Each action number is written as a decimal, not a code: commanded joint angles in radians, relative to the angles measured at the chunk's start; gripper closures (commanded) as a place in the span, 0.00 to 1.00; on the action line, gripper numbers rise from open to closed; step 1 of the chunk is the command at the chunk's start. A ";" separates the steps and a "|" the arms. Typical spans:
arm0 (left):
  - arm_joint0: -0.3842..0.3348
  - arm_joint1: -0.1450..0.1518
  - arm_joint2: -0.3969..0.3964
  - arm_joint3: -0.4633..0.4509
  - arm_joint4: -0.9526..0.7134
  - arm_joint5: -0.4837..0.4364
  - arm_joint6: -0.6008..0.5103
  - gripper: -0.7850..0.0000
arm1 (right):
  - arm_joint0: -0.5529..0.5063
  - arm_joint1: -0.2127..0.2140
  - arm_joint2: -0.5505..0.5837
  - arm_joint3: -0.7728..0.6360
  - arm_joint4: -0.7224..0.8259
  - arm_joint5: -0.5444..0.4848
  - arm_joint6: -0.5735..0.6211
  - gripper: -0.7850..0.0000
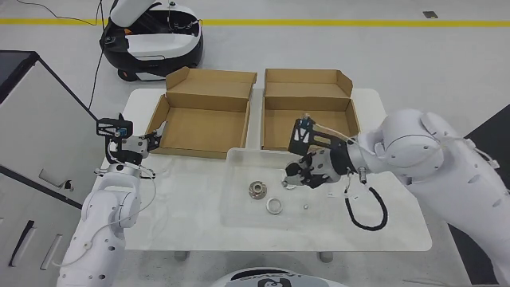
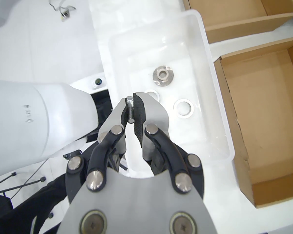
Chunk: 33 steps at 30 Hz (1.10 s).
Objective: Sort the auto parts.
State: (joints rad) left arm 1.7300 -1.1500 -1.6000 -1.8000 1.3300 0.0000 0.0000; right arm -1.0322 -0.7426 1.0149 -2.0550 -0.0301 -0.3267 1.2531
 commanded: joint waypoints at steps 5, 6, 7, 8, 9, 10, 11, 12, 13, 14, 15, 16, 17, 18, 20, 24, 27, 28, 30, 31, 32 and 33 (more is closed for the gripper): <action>0.000 0.000 0.000 0.000 0.000 0.000 0.000 0.00 | -0.089 0.031 0.164 0.035 0.275 -0.098 0.037 1.00; 0.000 0.000 0.000 0.000 0.000 0.000 0.000 0.00 | -0.103 0.035 0.186 0.038 0.308 -0.111 0.050 1.00; 0.000 0.000 0.000 0.000 0.000 0.000 0.000 0.00 | -0.116 0.039 0.207 0.042 0.341 -0.120 0.060 1.00; 0.000 0.000 0.000 0.000 0.000 0.000 0.000 0.00 | -0.129 0.043 0.226 0.045 0.372 -0.129 0.072 1.00; 0.000 0.000 0.000 0.000 0.000 0.000 0.000 0.00 | -0.141 0.046 0.242 0.048 0.404 -0.138 0.086 1.00; 0.000 0.000 0.000 0.000 0.000 0.000 0.000 0.00 | -0.149 0.047 0.251 0.050 0.430 -0.144 0.092 1.00; 0.000 0.000 0.000 0.000 0.000 0.000 0.000 0.00 | -0.161 0.050 0.269 0.052 0.472 -0.143 0.098 1.00; 0.000 0.000 0.000 0.000 0.000 0.000 0.000 0.00 | -0.167 0.053 0.279 0.051 0.495 -0.139 0.102 1.00; 0.000 0.000 0.000 0.000 0.000 0.000 0.000 0.00 | -0.172 0.055 0.287 0.051 0.518 -0.137 0.104 1.00; 0.000 0.000 0.000 0.000 0.000 0.000 0.000 0.00 | -0.176 0.057 0.294 0.052 0.543 -0.136 0.104 1.00; 0.000 0.000 0.000 0.000 0.000 0.000 0.000 0.00 | -0.177 0.058 0.299 0.053 0.568 -0.135 0.105 1.00; 0.000 0.000 0.000 0.000 0.000 0.000 0.000 0.00 | -0.178 0.059 0.304 0.056 0.592 -0.138 0.103 1.00; 0.000 0.000 0.000 0.000 0.000 0.000 0.000 0.00 | -0.177 0.060 0.306 0.058 0.614 -0.137 0.104 1.00; 0.000 0.000 0.000 0.000 0.000 0.000 0.000 0.00 | -0.175 0.060 0.307 0.059 0.640 -0.138 0.102 1.00; 0.000 0.000 0.000 0.000 0.000 0.000 0.000 0.00 | -0.167 0.060 0.307 0.065 0.685 -0.137 0.103 1.00; 0.000 0.000 0.000 0.000 0.000 0.000 0.000 0.00 | -0.142 0.056 0.291 0.079 0.765 -0.132 0.108 1.00; 0.000 0.000 0.000 0.000 0.000 0.000 0.000 0.00 | -0.117 0.050 0.271 0.089 0.833 -0.127 0.114 1.00; 0.000 0.000 0.000 0.000 0.000 0.000 0.000 0.00 | -0.108 0.047 0.264 0.092 0.856 -0.122 0.118 1.00; 0.000 0.000 0.000 0.000 0.000 0.000 0.000 0.00 | -0.091 0.041 0.252 0.100 0.902 -0.112 0.128 1.00; 0.000 0.000 0.000 0.000 0.000 0.000 0.000 0.00 | -0.083 0.037 0.246 0.105 0.926 -0.106 0.134 1.00; 0.000 0.000 0.000 0.000 0.000 0.000 0.000 0.00 | -0.075 0.033 0.240 0.111 0.949 -0.100 0.141 1.00; 0.000 0.000 0.000 0.000 0.000 0.000 0.000 0.00 | -0.070 0.029 0.234 0.118 0.977 -0.093 0.147 1.00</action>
State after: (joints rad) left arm 1.7300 -1.1500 -1.6000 -1.8000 1.3300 0.0000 0.0000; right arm -1.1087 -0.7094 1.2552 -1.9442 0.9139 -0.4273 1.3931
